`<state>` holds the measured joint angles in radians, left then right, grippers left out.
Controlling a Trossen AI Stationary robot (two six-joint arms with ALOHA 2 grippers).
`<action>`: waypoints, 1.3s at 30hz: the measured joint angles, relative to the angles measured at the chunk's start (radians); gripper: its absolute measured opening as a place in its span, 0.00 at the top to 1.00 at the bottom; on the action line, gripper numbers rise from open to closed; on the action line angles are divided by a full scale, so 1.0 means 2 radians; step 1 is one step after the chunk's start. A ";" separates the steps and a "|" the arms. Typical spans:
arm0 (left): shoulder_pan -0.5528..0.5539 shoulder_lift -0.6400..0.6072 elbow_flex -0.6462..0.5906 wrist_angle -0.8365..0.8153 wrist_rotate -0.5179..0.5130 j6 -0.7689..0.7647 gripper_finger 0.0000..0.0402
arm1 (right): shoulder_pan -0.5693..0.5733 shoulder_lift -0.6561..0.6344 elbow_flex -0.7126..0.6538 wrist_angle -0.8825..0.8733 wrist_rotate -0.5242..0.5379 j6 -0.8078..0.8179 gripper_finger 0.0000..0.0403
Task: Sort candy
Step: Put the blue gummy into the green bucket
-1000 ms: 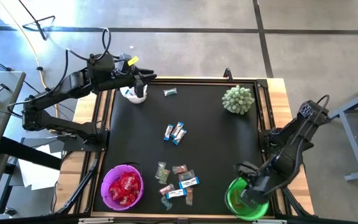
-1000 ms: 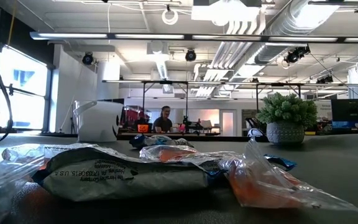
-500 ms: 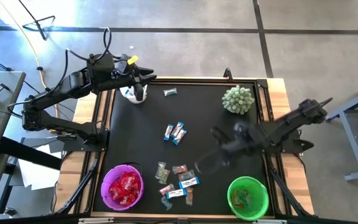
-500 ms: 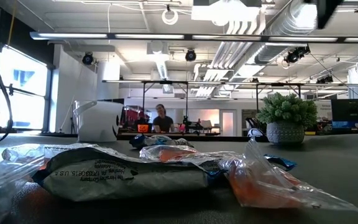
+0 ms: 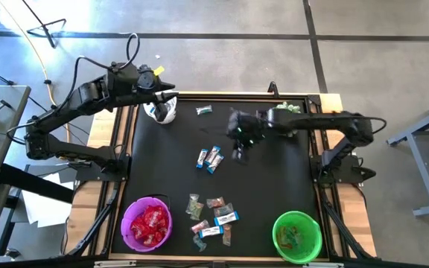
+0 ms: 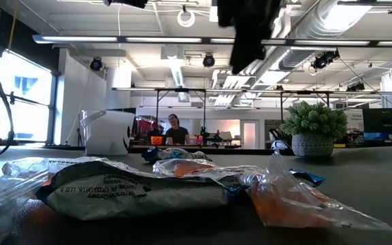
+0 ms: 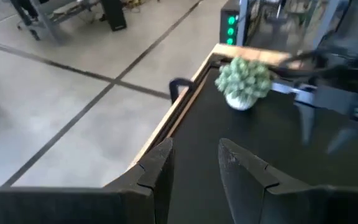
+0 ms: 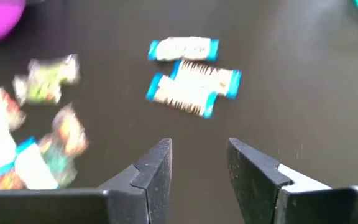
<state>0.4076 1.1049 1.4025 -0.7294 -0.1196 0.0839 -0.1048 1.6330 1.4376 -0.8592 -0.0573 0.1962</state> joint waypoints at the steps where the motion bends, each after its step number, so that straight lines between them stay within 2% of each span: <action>1: 0.003 0.000 0.000 -0.010 0.000 0.005 0.72 | -0.015 0.010 0.000 0.016 -0.010 -0.004 0.63; 6: 0.025 0.001 0.000 -0.089 0.001 0.043 0.72 | -0.076 0.055 0.000 0.077 -0.057 -0.006 0.63; 8: 0.037 0.006 0.000 -0.106 0.003 0.054 0.72 | -0.092 0.068 0.005 0.082 -0.061 -0.004 0.63; 15: 0.089 0.022 0.000 -0.082 0.072 0.102 0.72 | -0.121 0.098 0.035 0.129 -0.060 -0.019 0.63; 21: 0.109 0.042 0.000 -0.071 0.085 0.094 0.72 | -0.127 0.147 0.083 0.166 -0.071 -0.071 0.63; 30: 0.111 0.054 0.000 -0.071 0.085 0.078 0.72 | -0.145 0.234 0.169 0.159 -0.046 -0.146 0.63; 36: 0.111 0.054 0.000 -0.071 0.085 0.076 0.72 | -0.170 0.284 0.226 0.125 -0.046 -0.140 0.63; 39: 0.111 0.054 0.000 -0.071 0.085 0.076 0.72 | -0.180 0.306 0.250 0.125 -0.046 -0.104 0.63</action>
<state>0.6300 1.2125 1.4017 -0.8715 0.0502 0.2367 -0.4657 2.2454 1.9378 -0.6090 -0.1501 -0.0113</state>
